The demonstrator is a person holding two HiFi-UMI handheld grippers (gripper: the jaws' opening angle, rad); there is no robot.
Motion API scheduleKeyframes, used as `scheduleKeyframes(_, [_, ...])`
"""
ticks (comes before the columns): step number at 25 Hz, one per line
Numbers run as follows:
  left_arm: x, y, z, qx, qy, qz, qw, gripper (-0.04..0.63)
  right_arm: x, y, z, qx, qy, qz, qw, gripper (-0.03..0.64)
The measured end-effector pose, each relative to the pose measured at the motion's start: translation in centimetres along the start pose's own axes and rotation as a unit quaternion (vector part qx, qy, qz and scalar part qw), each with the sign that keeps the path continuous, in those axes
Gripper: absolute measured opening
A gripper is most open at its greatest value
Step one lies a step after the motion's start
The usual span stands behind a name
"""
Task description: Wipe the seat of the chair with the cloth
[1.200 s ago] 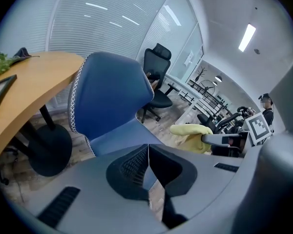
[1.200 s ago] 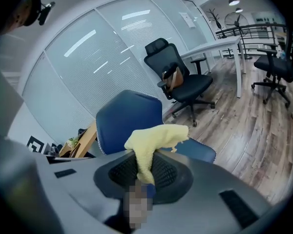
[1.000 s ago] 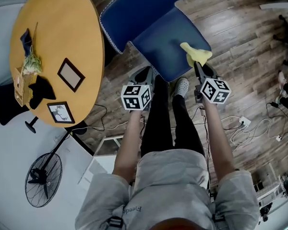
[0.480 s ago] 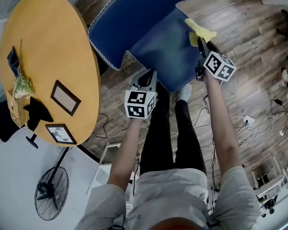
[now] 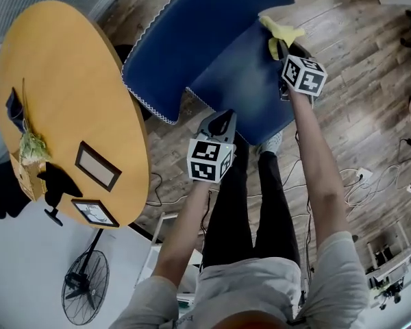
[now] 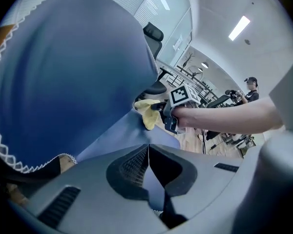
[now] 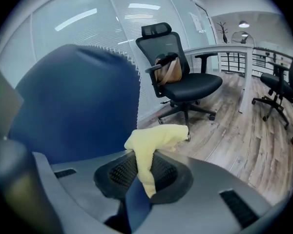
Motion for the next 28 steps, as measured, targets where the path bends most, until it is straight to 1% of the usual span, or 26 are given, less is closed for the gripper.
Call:
scheduleKeyframes(2, [0.0,0.4,0.4,0.006,0.003,0.008,0.9999,0.028,1.8,0.0,0.1,-0.001,0.0,0.005,1.0,0.074])
scheduleKeyframes(4, [-0.3,0.8,1.0,0.005,0.003,0.013,0.9999,0.028,3.2,-0.1,0.6,0.0,-0.004,0.007,1.0,0.074])
scheduleKeyframes(5, [-0.3,1.0,1.3,0.002,0.003,0.015,0.9999,0.028,3.8,0.0,0.8,-0.008,-0.005,0.013,1.0,0.074])
scheduleKeyframes(7, [-0.3,1.4,1.7,-0.001,0.003,0.02,0.9998,0.028,5.2,0.5,1.2,-0.049,-0.005,0.043,0.998,0.074])
scheduleKeyframes(9, [0.0,1.7,1.8,-0.002,0.004,0.023,0.9997,0.028,6.7,1.6,1.6,-0.101,-0.014,0.088,0.991,0.074])
scheduleKeyframes(10, [0.1,1.8,1.8,-0.002,0.006,0.023,0.9997,0.028,7.2,2.4,1.7,-0.118,-0.024,0.108,0.987,0.074])
scheduleKeyframes(11, [0.2,1.8,1.7,-0.002,0.008,0.023,0.9997,0.028,7.6,3.0,1.7,-0.123,-0.036,0.118,0.985,0.074])
scheduleKeyframes(12, [0.2,1.9,1.6,-0.001,0.011,0.023,0.9997,0.028,7.7,3.4,1.6,-0.114,-0.049,0.119,0.985,0.074])
scheduleKeyframes(14, [0.2,1.9,1.6,0.001,0.015,0.02,0.9997,0.028,7.7,3.5,1.0,-0.072,-0.069,0.111,0.989,0.074])
scheduleKeyframes(16, [0.3,2.0,2.0,-0.002,0.015,0.019,0.9997,0.028,7.8,3.3,0.8,-0.05,-0.079,0.112,0.989,0.074])
scheduleKeyframes(20, [0.8,2.3,2.3,-0.012,0.014,0.022,0.9996,0.028,8.2,3.1,1.5,-0.071,-0.069,0.122,0.988,0.074])
scheduleKeyframes(23, [0.8,2.4,2.0,-0.014,0.021,0.026,0.9994,0.028,8.0,3.4,2.0,-0.091,-0.068,0.122,0.986,0.074])
scheduleKeyframes(26, [0.6,2.8,2.1,-0.016,0.023,0.026,0.9993,0.028,7.9,3.8,2.2,-0.089,-0.066,0.119,0.987,0.073])
scheduleKeyframes(28, [0.6,3.2,2.5,-0.019,0.019,0.026,0.9993,0.028,8.0,4.0,2.8,-0.081,-0.073,0.118,0.987,0.072])
Point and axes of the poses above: the fingertips, and each gripper's own axes: x forward along the fingers, z to its left, y out of its underside, the point moved 6 cm from there along -x, backward along the fingers, and after that the axes turned 2 degrees about -y, right-handed, at the moved point
